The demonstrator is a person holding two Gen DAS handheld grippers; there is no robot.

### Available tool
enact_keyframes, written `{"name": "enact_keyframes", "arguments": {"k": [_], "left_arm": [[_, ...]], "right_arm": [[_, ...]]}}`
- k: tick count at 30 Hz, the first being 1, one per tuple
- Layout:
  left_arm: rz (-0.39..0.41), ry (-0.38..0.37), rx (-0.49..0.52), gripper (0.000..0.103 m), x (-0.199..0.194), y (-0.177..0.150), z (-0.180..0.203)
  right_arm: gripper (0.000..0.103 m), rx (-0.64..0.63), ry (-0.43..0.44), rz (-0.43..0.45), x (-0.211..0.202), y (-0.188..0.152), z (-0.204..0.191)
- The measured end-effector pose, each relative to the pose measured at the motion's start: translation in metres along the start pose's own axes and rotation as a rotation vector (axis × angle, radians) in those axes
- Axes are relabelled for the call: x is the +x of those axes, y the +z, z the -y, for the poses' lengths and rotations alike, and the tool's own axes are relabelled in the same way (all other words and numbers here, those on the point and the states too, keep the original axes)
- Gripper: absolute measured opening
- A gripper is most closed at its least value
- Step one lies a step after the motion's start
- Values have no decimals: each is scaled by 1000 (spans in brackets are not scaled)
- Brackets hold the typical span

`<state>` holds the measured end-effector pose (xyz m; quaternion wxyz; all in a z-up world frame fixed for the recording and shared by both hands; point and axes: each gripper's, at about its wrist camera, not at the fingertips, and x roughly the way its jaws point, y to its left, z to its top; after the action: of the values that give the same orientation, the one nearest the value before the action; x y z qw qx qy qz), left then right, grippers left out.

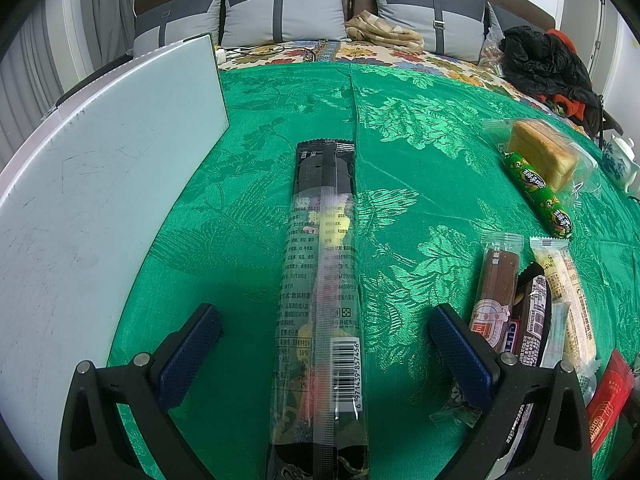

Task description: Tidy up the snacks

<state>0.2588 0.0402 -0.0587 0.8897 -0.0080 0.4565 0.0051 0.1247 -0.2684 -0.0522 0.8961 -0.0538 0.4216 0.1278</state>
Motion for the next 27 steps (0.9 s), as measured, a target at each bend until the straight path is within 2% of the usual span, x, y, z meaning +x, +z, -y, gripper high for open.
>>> {"name": "enact_keyframes", "arguments": {"k": [4, 11, 15, 18, 19, 21, 23, 25, 27], "left_arm": [[0, 1, 1, 103, 1, 0, 1], [1, 2, -2, 103, 1, -1, 1], [1, 2, -2, 103, 1, -1, 1], [-4, 2, -5, 103, 1, -2, 1], [-31, 2, -2, 103, 0, -1, 2], [-161, -16, 26, 103, 3, 10, 4], [-239, -19, 35, 103, 11, 22, 5], [-273, -24, 49, 103, 15, 29, 5], [-263, -30, 61, 103, 18, 32, 6]], "right_arm": [[75, -6, 4, -2, 0, 0, -1], [76, 19, 39, 7, -2, -1, 4], [83, 98, 171, 34, -6, -4, 20], [83, 192, 286, 58, -9, -8, 38], [83, 208, 312, 50, -10, -9, 43], [83, 175, 283, -2, -12, -6, 41], [83, 109, 226, -65, -11, 0, 33], [83, 66, 193, -115, -6, 8, 25], [80, 38, 155, -140, 0, 16, 16]]}}
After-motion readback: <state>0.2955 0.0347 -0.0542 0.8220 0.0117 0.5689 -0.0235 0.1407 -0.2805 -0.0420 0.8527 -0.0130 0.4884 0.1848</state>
